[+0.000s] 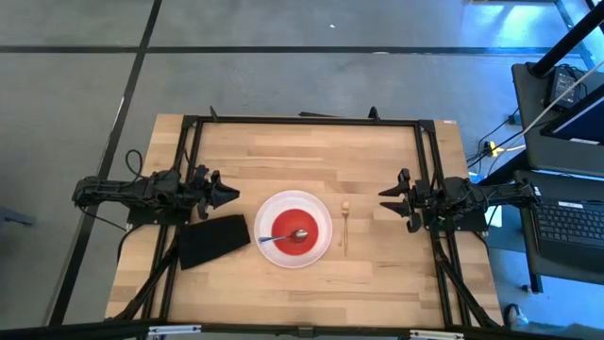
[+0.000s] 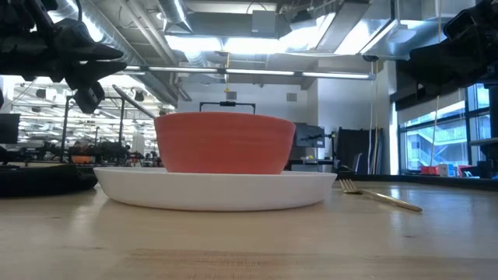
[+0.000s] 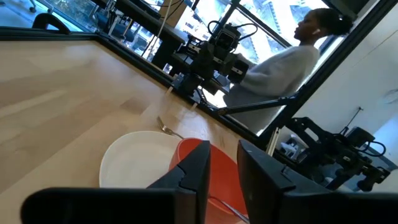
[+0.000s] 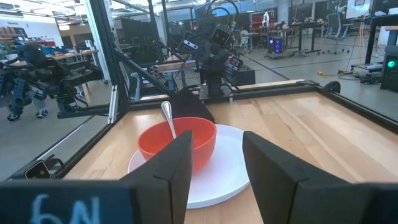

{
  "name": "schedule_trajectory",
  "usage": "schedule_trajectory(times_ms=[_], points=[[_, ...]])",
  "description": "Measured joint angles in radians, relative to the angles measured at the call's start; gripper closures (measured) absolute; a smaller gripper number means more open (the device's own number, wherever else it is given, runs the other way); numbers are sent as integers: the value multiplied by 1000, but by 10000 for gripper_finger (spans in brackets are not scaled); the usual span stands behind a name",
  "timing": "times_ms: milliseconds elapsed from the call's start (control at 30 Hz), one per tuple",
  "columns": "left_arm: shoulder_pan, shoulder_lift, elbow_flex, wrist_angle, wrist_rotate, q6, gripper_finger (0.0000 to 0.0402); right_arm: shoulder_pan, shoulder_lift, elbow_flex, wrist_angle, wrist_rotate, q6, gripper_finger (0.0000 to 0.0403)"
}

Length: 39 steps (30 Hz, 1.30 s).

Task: Set table place
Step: Return to Home Position

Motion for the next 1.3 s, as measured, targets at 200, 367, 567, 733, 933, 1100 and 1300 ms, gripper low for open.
schedule_trajectory(times_ms=[200, 367, 567, 733, 933, 1100, 1300], points=[[0, 0, 0, 0, 0, 0, 323, 0, 0, 0, 0, 0, -1, 258], [0, 0, 0, 0, 0, 0, 324, 0, 0, 0, 0, 0, 0, 258], [0, 0, 0, 0, 0, 0, 335, 0, 0, 0, 0, 0, -1, 258], [0, 0, 0, 0, 0, 0, 344, 0, 0, 0, 0, 0, -1, 258], [0, 0, 0, 0, 0, 0, 353, 0, 0, 0, 0, 0, -1, 258], [0, 0, 0, 0, 0, 0, 361, 0, 0, 0, 0, 0, -1, 258], [0, 0, 0, 0, 0, 0, 369, 0, 0, 0, 0, 0, -1, 258]])
